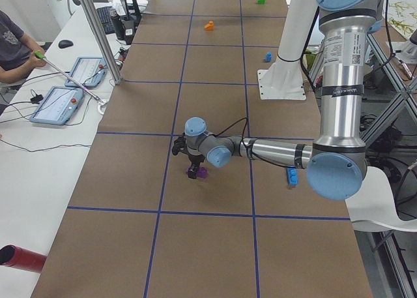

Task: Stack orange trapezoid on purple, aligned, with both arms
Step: 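Lower the left gripper onto the purple trapezoid and grasp it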

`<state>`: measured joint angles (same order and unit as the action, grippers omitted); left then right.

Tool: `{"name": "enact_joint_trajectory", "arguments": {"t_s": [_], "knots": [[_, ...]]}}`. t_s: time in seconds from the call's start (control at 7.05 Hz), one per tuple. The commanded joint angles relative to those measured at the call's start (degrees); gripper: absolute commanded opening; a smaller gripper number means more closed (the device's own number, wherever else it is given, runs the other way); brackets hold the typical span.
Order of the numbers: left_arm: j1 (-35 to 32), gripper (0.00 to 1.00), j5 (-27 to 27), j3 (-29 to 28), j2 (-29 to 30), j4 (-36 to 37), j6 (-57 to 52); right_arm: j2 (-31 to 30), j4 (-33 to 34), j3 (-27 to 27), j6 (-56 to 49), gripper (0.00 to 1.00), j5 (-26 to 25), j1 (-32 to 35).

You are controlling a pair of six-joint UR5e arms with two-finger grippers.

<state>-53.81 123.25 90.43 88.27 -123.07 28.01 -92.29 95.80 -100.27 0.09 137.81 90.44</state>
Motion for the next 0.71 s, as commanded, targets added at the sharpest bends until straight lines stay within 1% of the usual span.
{"name": "enact_joint_trajectory", "arguments": {"t_s": [0.0, 0.14, 0.28, 0.43, 0.57], "knots": [[0.11, 0.19, 0.59, -0.78, -0.38, -1.3, 0.03, 0.09, 0.0, -0.1, 0.0, 1.0, 0.0, 0.0], [-0.06, 0.0, 1.37, 0.35, -0.64, -0.95, 0.03, 0.09, 0.0, -0.01, 0.0, 1.0, 0.09, 0.0], [-0.32, 0.0, 5.47, 2.1, -0.91, -0.43, 0.46, 0.0, 0.09, -0.01, 0.0, 1.0, 0.26, 0.0], [-0.67, 0.0, 6.38, 4.55, -0.56, 2.1, 0.73, 0.0, 0.09, 0.17, -0.09, 1.0, 1.14, 0.0], [-0.68, 0.0, 6.21, 10.23, 0.75, 10.83, 0.99, -0.09, 0.0, 0.08, -0.18, 1.0, 2.28, 0.09]]}}
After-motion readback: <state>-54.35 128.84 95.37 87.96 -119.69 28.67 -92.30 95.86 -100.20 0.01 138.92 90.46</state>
